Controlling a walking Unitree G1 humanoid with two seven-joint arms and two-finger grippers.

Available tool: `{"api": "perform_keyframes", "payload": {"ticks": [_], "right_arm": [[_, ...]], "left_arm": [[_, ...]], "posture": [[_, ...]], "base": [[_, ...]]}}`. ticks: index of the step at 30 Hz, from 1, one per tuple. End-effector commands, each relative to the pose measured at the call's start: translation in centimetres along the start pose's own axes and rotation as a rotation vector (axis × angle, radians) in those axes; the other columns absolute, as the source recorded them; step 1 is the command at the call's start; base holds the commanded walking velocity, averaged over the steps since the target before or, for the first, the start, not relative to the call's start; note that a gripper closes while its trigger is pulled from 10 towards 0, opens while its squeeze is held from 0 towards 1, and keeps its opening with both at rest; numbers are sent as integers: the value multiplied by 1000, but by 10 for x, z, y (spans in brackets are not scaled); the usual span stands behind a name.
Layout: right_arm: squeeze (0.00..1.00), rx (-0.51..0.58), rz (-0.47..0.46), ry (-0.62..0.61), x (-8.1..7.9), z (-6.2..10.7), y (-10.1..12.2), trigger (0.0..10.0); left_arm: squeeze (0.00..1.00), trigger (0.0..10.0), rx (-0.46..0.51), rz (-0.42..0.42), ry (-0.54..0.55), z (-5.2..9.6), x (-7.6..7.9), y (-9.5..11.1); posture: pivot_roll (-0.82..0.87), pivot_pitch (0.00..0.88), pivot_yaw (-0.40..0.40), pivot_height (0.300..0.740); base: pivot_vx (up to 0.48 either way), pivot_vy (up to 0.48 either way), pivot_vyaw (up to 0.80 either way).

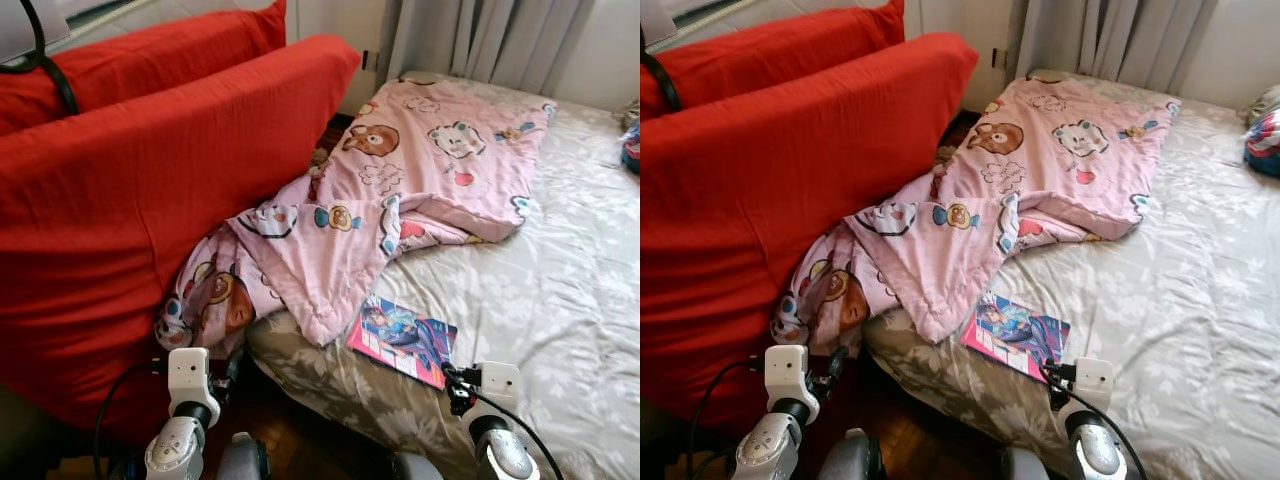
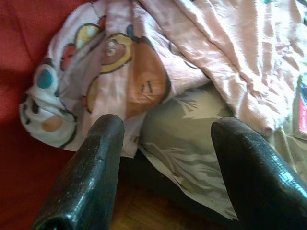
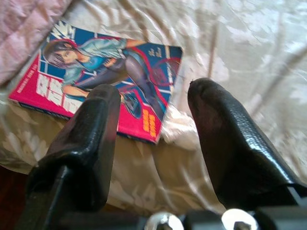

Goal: Clean up the room

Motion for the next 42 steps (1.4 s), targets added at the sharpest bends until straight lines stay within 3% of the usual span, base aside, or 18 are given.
{"api": "perform_keyframes", "payload": {"ticks": [1, 29, 42], "right_arm": [[0, -15, 9, 8, 0, 1, -3, 10000], [0, -35, 12, 28, -3, 3, -9, 10000], [0, -64, 4, 75, -13, 2, -12, 10000]], "left_arm": [[0, 10000, -15, 16, 0, 2, 1, -4], [0, 10000, -36, 26, -25, 4, 6, -9], [0, 10000, -34, 19, -36, 0, 7, -5]], "posture": [[13, 152, -18, 643], [2, 174, -17, 624], [5, 165, -12, 624]], "base": [[0, 0, 0], [0, 0, 0], [81, 0, 0]]}}
Point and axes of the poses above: a point about 5 cm out from each wrist's last joint towards the gripper, its own z axis pointing back from the gripper into the wrist, its own y axis along the axis of the wrist's last joint, x = y × z, the point moved 5 cm from there along -z, pointing out of the wrist towards the gripper, and after that the axes turned 6 degrees about z, right-handed, at the moved point
